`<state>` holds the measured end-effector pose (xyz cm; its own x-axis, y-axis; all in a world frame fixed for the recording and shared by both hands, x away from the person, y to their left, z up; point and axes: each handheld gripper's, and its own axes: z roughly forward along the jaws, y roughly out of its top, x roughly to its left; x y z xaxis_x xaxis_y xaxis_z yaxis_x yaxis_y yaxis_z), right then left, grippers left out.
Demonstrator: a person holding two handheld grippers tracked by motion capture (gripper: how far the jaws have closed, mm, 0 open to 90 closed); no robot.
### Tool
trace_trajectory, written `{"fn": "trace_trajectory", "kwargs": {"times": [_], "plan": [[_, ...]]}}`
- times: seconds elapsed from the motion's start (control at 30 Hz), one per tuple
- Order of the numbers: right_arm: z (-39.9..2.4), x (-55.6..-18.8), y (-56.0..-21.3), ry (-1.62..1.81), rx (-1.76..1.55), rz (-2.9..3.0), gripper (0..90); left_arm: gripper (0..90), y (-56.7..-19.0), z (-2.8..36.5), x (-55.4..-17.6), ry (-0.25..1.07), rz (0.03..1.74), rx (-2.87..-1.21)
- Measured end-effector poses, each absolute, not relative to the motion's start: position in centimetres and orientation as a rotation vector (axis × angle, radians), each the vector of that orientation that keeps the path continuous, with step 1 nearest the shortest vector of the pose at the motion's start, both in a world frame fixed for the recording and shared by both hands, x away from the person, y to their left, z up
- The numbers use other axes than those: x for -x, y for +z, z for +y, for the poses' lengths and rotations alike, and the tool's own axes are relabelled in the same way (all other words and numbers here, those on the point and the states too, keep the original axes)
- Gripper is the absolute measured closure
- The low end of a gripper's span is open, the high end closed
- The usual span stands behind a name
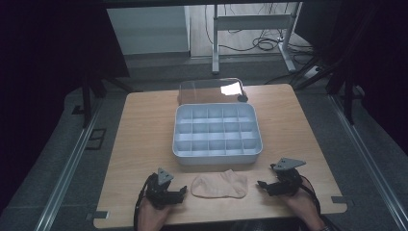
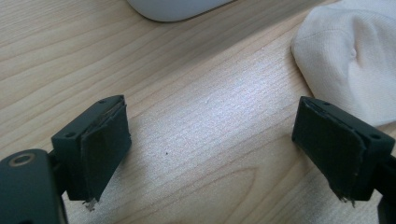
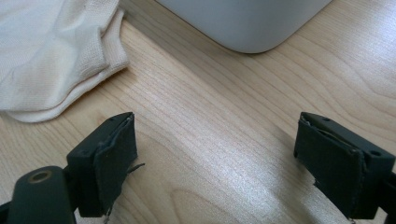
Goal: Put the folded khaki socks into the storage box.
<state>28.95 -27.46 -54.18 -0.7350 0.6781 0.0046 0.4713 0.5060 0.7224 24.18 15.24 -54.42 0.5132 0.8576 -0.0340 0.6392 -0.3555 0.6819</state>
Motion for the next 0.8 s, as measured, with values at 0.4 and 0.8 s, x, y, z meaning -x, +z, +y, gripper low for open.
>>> {"fn": "trace_trajectory", "kwargs": {"times": [0.4,0.8], "plan": [[-27.5,-29.0,-54.2,1.059,-0.969,2.471,13.0,15.1,-54.3,15.3,-24.1,0.434,1.195,-2.117],[-27.5,-29.0,-54.2,1.057,-0.970,2.471,13.1,44.7,-52.0,13.9,-24.6,0.393,1.113,-2.040]]}}
